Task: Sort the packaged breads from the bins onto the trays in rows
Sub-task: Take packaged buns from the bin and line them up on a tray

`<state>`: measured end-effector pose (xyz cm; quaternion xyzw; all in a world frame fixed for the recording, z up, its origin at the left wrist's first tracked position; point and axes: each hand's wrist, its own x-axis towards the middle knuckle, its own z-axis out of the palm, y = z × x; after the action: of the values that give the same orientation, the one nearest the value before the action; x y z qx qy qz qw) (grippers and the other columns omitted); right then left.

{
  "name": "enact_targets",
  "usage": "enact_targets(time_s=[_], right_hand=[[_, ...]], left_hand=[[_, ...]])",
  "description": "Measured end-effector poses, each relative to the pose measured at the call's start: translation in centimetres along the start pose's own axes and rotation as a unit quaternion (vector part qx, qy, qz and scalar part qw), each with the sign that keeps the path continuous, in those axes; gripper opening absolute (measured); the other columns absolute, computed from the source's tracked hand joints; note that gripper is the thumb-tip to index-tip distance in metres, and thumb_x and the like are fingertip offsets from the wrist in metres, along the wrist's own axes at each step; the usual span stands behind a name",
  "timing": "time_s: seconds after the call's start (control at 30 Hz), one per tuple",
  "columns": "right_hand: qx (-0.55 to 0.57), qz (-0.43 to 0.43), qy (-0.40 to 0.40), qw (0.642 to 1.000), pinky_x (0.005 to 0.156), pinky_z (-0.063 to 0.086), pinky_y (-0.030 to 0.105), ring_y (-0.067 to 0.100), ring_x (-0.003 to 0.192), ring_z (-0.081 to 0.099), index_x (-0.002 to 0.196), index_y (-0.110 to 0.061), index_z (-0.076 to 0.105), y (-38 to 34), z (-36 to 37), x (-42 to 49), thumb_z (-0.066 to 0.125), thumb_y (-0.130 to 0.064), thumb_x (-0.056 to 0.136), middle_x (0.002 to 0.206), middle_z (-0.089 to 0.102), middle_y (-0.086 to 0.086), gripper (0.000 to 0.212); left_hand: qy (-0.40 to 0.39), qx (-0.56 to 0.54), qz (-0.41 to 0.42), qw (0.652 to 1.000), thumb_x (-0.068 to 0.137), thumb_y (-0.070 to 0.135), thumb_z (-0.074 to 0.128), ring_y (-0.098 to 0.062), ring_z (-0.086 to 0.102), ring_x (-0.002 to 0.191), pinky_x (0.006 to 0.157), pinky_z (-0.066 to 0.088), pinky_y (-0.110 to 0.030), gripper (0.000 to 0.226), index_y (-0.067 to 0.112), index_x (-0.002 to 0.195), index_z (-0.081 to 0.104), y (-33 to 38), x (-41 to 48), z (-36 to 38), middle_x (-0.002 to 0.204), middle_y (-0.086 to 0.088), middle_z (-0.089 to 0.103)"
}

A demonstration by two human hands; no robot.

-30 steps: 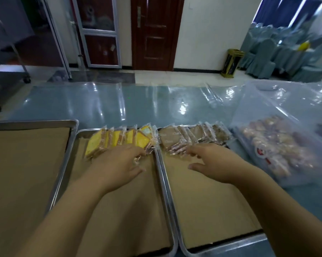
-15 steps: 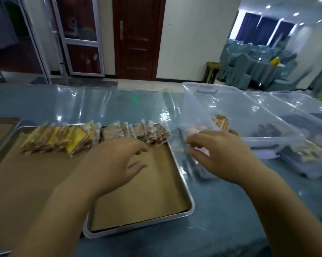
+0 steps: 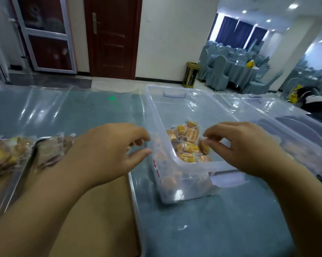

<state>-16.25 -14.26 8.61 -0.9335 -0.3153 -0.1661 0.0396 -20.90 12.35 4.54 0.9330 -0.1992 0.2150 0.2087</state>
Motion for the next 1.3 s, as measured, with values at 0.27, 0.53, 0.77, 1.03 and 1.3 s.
enact_targets(time_s=[0.27,0.53,0.77,1.03,1.3], right_hand=[[-0.079,-0.003,-0.125,0.989,0.069,0.053,0.037,0.017,0.082,0.063,0.106,-0.026,0.065,9.3,3.1,3.1,0.044,-0.041,0.088,0.097,0.068,-0.005,0.032],[-0.083,-0.062,-0.300,0.948,0.081,0.049,0.032,0.016,0.101,0.058,0.121,-0.030,0.054,16.1,9.7,6.9,0.056,-0.040,0.088,0.114,0.061,-0.006,0.035],[-0.096,-0.109,-0.452,0.880,0.075,0.047,0.030,0.021,0.095,0.058,0.122,-0.017,0.053,19.1,15.3,10.0,0.069,-0.036,0.081,0.111,0.061,0.003,0.048],[-0.059,-0.079,-0.514,0.852,0.083,0.045,0.034,0.024,0.090,0.054,0.121,-0.014,0.052,19.8,19.4,9.5,0.058,-0.020,0.088,0.098,0.058,0.006,0.034],[-0.155,-0.058,-0.565,0.808,0.107,0.029,0.045,0.032,0.134,0.033,0.136,-0.012,0.042,19.4,20.8,8.9,0.054,-0.019,0.093,0.141,0.043,0.009,0.045]], left_hand=[[-0.104,0.023,0.079,0.991,0.082,0.055,0.044,-0.012,0.060,0.084,0.068,0.053,-0.037,0.038,0.031,0.107,0.060,0.6,10.3,6.3,0.097,0.011,0.065],[-0.274,0.172,0.116,0.939,0.089,0.051,0.044,-0.012,0.057,0.091,0.070,0.047,-0.029,0.029,0.035,0.113,0.050,0.7,14.7,13.0,0.108,0.010,0.059],[-0.405,0.180,0.041,0.896,0.086,0.046,0.054,-0.013,0.055,0.095,0.070,0.044,-0.028,0.031,0.031,0.113,0.050,0.6,18.1,16.8,0.109,0.006,0.059],[-0.546,0.225,0.015,0.807,0.085,0.018,0.062,-0.021,0.058,0.086,0.067,0.048,-0.031,0.034,0.015,0.118,0.055,0.2,21.2,23.7,0.102,-0.004,0.061],[-0.558,0.153,-0.062,0.814,0.091,0.026,0.054,-0.023,0.057,0.092,0.078,0.051,-0.036,0.039,0.012,0.127,0.046,-1.0,21.4,29.4,0.111,-0.006,0.058]])
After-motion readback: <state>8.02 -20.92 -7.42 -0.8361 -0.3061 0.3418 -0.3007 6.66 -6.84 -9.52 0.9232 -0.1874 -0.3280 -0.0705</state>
